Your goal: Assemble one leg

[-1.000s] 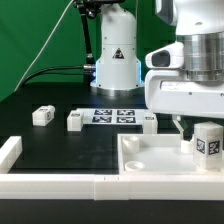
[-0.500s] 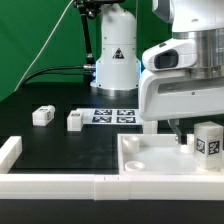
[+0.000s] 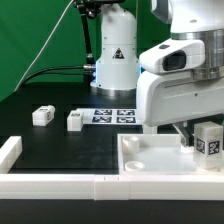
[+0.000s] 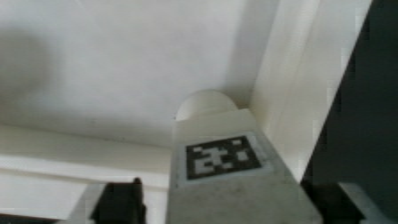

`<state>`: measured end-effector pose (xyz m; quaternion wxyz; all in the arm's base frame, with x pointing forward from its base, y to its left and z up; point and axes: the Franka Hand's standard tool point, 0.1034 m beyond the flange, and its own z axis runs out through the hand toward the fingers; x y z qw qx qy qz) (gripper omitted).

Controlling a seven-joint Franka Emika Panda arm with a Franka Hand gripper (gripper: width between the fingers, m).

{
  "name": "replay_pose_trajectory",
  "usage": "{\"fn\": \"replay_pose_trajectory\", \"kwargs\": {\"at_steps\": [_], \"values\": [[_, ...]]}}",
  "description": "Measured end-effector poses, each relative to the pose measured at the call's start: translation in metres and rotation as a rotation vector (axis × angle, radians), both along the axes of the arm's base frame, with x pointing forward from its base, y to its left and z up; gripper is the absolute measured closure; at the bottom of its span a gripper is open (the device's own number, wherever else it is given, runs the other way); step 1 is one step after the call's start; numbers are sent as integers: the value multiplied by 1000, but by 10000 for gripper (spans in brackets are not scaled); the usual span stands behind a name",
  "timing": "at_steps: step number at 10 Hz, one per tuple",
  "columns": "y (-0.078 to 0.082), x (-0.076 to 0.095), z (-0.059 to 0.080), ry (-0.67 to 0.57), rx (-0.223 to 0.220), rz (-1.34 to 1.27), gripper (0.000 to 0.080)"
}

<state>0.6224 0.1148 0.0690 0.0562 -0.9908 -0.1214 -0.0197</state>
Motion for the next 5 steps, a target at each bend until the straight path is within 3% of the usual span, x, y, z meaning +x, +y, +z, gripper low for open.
{"fn": "replay_pose_trajectory", "kwargs": {"at_steps": [1,5], "values": [[0,0,0,0,0,0,512],[0,0,0,8,3,-88,511]]}}
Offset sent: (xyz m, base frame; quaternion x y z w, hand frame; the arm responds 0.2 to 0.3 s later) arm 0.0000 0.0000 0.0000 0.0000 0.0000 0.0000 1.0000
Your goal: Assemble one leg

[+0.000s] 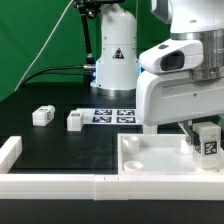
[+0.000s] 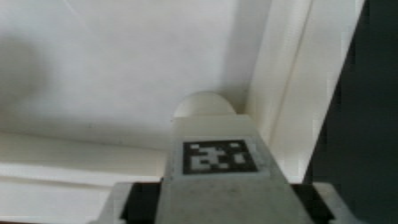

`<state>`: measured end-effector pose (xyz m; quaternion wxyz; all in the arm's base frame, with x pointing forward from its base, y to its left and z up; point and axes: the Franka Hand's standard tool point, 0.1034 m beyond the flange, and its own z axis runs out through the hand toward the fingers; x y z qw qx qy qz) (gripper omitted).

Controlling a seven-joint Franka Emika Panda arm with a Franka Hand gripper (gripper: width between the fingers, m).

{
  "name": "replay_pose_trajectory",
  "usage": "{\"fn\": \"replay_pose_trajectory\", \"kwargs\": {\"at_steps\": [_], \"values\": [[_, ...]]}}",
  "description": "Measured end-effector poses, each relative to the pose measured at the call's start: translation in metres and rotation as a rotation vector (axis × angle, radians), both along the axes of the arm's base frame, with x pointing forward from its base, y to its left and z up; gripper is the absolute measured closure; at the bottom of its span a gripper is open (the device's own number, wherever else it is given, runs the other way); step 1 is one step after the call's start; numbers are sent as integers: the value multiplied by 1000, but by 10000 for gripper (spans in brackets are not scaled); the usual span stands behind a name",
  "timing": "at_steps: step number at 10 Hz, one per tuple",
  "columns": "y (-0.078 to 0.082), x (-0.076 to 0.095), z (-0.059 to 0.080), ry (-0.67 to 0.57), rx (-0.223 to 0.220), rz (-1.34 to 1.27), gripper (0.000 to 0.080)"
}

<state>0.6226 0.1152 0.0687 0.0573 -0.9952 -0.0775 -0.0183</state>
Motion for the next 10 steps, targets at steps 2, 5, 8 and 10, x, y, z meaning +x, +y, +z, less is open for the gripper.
{"fn": "replay_pose_trajectory", "kwargs": {"at_steps": [2,5,8,10], "values": [[2,0,0,40,9,-335,511],[3,0,-1,83,26,-712,509],[4,1,0,128,34,-1059,509],[4,1,-1,148,46,-1218,509]]}}
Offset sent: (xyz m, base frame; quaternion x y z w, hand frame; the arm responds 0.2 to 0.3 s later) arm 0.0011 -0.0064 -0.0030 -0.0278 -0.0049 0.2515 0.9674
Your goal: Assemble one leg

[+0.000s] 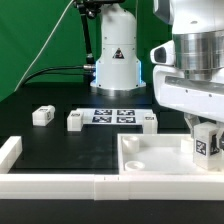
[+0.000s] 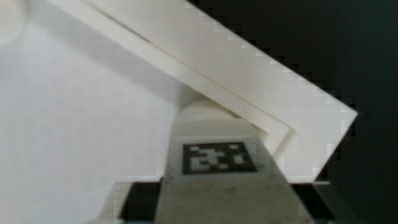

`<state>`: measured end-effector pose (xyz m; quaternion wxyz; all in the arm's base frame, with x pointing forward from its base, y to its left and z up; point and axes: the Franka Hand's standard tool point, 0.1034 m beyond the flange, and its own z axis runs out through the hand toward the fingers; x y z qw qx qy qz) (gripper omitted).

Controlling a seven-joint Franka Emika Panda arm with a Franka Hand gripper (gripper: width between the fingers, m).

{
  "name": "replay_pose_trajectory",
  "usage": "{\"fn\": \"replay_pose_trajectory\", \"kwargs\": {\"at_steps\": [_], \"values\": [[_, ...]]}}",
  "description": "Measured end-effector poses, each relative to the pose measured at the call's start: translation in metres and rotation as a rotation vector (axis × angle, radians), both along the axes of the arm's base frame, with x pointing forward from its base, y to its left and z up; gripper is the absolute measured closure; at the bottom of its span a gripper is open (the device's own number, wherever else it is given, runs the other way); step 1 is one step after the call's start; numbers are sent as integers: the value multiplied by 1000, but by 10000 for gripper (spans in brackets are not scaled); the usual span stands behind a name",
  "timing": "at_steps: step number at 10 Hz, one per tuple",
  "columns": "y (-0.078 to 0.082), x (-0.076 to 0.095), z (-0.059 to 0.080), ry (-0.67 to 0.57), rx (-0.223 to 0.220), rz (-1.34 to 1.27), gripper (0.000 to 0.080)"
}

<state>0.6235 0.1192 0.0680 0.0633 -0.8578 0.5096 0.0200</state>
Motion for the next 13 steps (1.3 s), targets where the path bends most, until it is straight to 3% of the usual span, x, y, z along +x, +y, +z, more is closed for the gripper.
{"fn": "replay_pose_trajectory", "kwargs": {"at_steps": [2,4,5,6,7,8,13], "values": [[2,0,0,25,16,-192,509],[2,0,0,18,16,-137,509],[4,-1,0,15,16,-110,351],[6,-1,0,7,15,-45,226],[7,-1,0,-10,11,80,226],[6,-1,0,-31,7,229,166],[8,2,5,-111,-14,791,150]]}}
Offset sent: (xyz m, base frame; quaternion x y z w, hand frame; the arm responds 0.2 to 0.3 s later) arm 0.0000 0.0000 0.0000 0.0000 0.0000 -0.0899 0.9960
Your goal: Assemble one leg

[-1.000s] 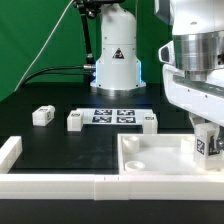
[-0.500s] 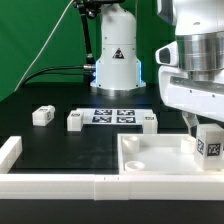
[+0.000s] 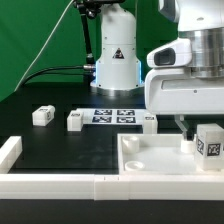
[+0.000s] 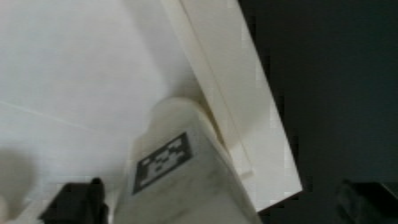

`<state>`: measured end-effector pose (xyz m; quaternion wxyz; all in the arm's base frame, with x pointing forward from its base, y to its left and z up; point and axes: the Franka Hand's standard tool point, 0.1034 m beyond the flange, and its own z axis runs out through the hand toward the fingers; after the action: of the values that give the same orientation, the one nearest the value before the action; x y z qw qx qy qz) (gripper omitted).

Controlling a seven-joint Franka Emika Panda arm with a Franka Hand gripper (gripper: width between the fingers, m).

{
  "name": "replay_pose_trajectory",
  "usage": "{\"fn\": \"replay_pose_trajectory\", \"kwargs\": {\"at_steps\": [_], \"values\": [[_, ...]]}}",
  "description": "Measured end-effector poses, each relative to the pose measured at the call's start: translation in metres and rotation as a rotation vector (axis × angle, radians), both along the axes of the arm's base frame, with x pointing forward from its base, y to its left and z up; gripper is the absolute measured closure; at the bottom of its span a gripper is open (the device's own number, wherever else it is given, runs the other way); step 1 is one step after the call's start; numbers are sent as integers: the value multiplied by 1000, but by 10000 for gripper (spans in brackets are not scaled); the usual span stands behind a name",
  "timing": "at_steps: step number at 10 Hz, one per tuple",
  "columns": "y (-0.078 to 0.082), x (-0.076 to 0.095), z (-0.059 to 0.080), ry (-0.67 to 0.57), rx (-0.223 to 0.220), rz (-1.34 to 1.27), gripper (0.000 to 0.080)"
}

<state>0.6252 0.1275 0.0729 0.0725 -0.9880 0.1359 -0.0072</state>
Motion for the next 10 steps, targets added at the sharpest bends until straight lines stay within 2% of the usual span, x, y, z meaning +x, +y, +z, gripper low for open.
{"fn": "replay_pose_trajectory", "kwargs": {"at_steps": [3,5,7,8,9,10], "values": [[-2,1,1,-40,-17,324,150],[-3,1,1,-47,-19,377,150],[-4,1,0,-45,-18,375,412],[-6,1,-1,-45,-21,374,412],[-8,1,-1,-43,-21,362,498],[-8,1,-1,-37,-20,322,500]]}}
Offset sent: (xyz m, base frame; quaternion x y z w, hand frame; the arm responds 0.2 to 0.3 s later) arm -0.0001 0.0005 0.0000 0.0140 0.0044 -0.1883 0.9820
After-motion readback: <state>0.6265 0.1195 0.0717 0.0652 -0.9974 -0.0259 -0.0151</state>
